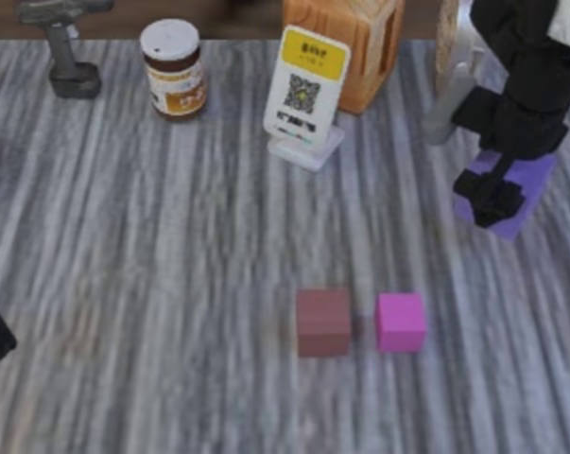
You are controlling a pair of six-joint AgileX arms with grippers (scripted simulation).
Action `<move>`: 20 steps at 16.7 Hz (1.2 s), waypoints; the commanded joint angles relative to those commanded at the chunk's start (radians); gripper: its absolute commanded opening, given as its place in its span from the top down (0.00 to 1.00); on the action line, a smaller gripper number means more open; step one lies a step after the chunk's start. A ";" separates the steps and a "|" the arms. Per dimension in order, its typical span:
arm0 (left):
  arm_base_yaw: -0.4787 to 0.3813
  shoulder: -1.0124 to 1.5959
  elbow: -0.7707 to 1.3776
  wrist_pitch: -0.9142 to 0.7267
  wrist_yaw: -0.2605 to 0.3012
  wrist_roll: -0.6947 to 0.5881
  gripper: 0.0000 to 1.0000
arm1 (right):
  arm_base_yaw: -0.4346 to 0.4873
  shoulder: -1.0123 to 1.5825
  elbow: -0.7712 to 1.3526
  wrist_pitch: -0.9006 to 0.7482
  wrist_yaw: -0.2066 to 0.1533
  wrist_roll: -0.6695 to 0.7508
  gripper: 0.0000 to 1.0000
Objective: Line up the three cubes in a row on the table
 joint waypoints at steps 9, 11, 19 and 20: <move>0.000 0.000 0.000 0.000 0.000 0.000 0.00 | 0.393 0.274 0.522 -0.253 0.001 0.027 1.00; 0.000 0.000 0.000 0.000 0.000 0.000 0.00 | 0.498 0.339 0.663 -0.317 0.002 0.038 1.00; 0.000 0.000 0.000 0.000 0.000 0.000 0.00 | 0.675 0.434 0.860 -0.416 0.006 0.058 1.00; 0.000 0.000 0.000 0.000 0.000 0.000 0.00 | 0.675 0.434 0.860 -0.416 0.006 0.058 1.00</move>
